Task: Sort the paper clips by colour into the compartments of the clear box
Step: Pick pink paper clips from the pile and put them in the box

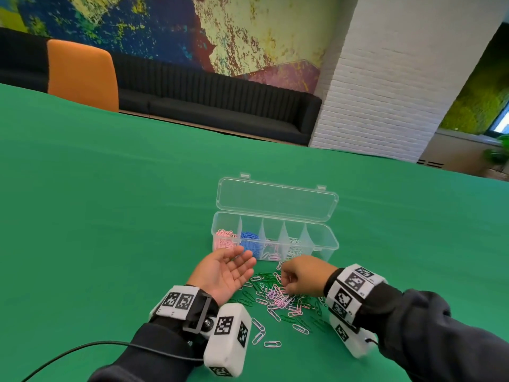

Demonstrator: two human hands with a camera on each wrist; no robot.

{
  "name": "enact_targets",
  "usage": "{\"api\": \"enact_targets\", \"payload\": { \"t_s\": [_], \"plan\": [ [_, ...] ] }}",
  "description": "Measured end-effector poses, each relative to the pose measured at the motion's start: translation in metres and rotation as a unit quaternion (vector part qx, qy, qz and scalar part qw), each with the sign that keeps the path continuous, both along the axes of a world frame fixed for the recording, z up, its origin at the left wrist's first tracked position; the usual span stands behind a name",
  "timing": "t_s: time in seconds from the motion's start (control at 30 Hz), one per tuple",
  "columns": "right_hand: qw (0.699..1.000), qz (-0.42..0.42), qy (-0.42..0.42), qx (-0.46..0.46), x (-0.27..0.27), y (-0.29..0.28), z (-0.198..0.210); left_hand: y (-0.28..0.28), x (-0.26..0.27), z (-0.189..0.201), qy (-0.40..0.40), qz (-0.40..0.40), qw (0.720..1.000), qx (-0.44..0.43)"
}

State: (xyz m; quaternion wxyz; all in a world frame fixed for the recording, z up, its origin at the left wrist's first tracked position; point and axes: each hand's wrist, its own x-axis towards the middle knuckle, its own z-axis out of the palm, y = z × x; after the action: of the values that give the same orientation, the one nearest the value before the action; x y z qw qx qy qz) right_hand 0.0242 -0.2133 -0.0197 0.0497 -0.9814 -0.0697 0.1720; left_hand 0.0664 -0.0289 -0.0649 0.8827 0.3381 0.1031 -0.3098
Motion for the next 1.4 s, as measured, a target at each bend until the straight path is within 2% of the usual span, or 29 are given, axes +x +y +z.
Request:
{"api": "enact_targets", "payload": {
  "t_s": [0.13, 0.27, 0.37, 0.47, 0.5, 0.53, 0.6, 0.67, 0.83, 1.07, 1.3, 1.4],
  "plan": [
    [0.998, -0.003, 0.005, -0.057, 0.006, 0.005, -0.005, 0.0, 0.001, -0.001, -0.003, -0.006, 1.0, -0.004],
    [0.999, -0.017, 0.02, -0.045, 0.006, 0.002, 0.001, -0.003, -0.001, 0.0, -0.008, -0.015, 1.0, -0.002],
    [0.997, -0.043, -0.012, 0.067, 0.005, 0.003, 0.013, -0.009, -0.005, 0.0, -0.007, -0.034, 0.999, 0.008],
    [0.966, -0.087, -0.055, 0.237, 0.006, 0.008, 0.031, -0.016, -0.011, -0.001, 0.005, -0.07, 0.997, 0.021],
    [0.959, -0.098, -0.06, 0.259, 0.007, 0.008, 0.034, -0.017, -0.013, 0.0, 0.009, -0.08, 0.997, 0.02],
    [0.962, -0.102, -0.062, 0.245, 0.009, 0.008, 0.034, -0.018, -0.014, 0.001, 0.013, -0.085, 0.996, 0.016],
    [0.986, -0.086, -0.055, 0.132, 0.01, 0.008, 0.027, -0.018, -0.015, 0.002, 0.023, -0.08, 0.997, -0.005],
    [0.997, -0.063, -0.026, 0.027, 0.008, 0.009, 0.013, -0.017, -0.014, 0.002, 0.032, -0.068, 0.997, -0.024],
    [0.997, -0.046, 0.014, -0.067, 0.01, 0.01, -0.006, -0.015, -0.011, -0.002, 0.028, -0.06, 0.998, -0.013],
    [0.997, -0.051, 0.023, -0.045, 0.009, 0.0, -0.005, -0.016, -0.009, -0.006, 0.013, -0.07, 0.997, -0.005],
    [0.997, -0.062, 0.018, -0.037, 0.004, -0.005, -0.006, -0.016, -0.013, -0.002, -0.106, -0.076, 0.987, 0.09],
    [0.996, -0.083, 0.02, 0.001, 0.003, -0.009, 0.001, -0.015, -0.013, 0.0, -0.126, -0.065, 0.983, 0.117]
  ]
}}
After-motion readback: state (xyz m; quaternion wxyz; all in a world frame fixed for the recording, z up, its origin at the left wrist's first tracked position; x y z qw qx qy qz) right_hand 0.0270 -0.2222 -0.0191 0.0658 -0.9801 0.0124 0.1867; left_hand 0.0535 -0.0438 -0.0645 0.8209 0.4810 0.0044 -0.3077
